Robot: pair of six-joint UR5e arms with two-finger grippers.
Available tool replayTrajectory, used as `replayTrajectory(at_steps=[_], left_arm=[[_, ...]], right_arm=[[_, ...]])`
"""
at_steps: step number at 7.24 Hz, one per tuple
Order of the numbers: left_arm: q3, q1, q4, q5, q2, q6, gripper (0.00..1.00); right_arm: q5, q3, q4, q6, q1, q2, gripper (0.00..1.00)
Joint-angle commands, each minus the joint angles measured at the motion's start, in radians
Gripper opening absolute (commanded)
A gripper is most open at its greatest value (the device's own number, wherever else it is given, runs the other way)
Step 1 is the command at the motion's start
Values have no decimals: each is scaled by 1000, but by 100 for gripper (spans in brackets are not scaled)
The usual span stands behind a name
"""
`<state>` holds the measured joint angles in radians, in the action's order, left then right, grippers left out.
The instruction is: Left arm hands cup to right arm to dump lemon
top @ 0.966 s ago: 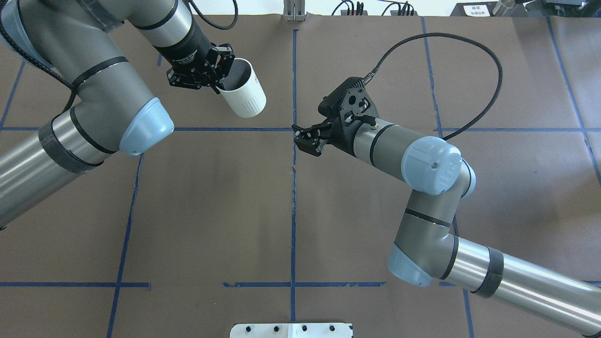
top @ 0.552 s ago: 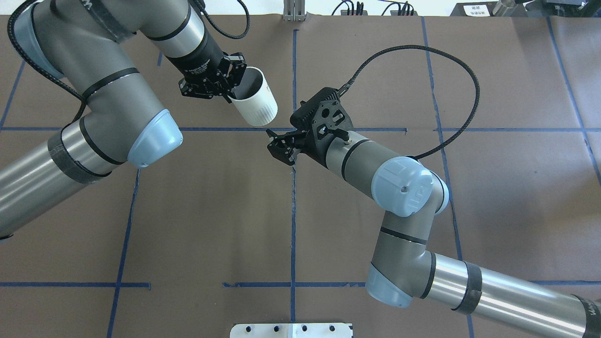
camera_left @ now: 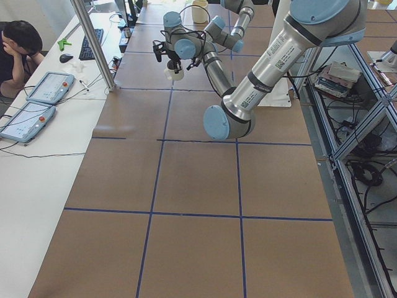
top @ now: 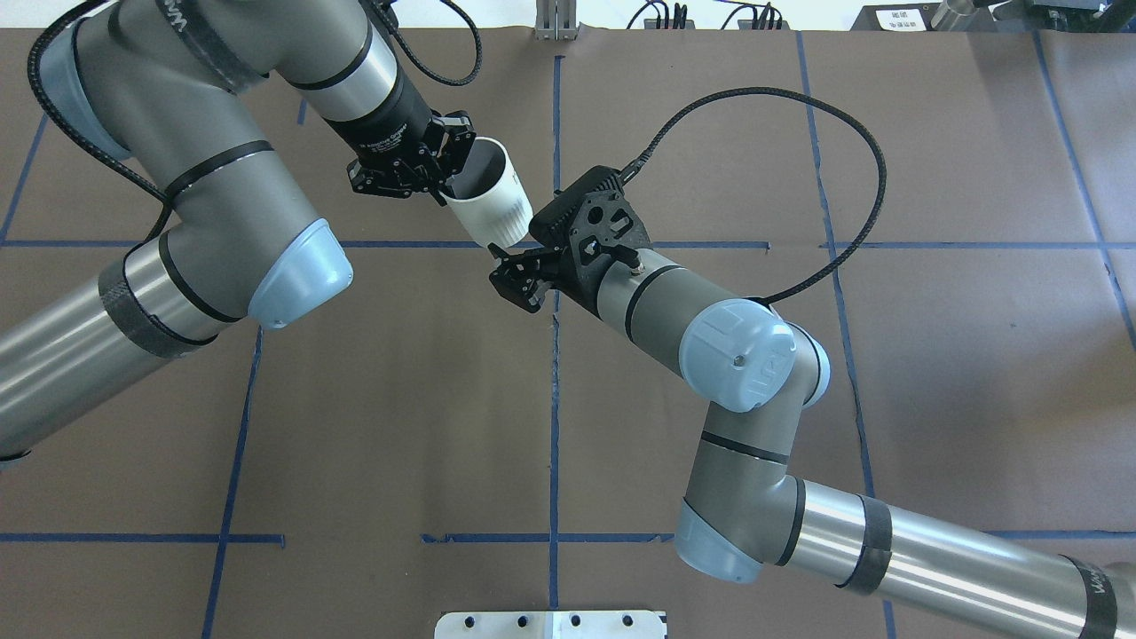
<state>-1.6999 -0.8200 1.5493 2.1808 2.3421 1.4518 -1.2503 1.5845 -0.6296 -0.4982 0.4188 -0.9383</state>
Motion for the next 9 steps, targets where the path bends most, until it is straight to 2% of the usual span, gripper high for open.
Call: replayTrajectory(at_steps=[1,2,9], left_arm=[[-7,2,0,2,0,1,0],[-7,2,0,14,0,1,0],[-9,4,8,16,5,10,0]], right_arm=[[31,-52,-1,1,0,31,99],[32,-84,-1,1,0,53,99],[32,-87,-1,1,0,67,99]])
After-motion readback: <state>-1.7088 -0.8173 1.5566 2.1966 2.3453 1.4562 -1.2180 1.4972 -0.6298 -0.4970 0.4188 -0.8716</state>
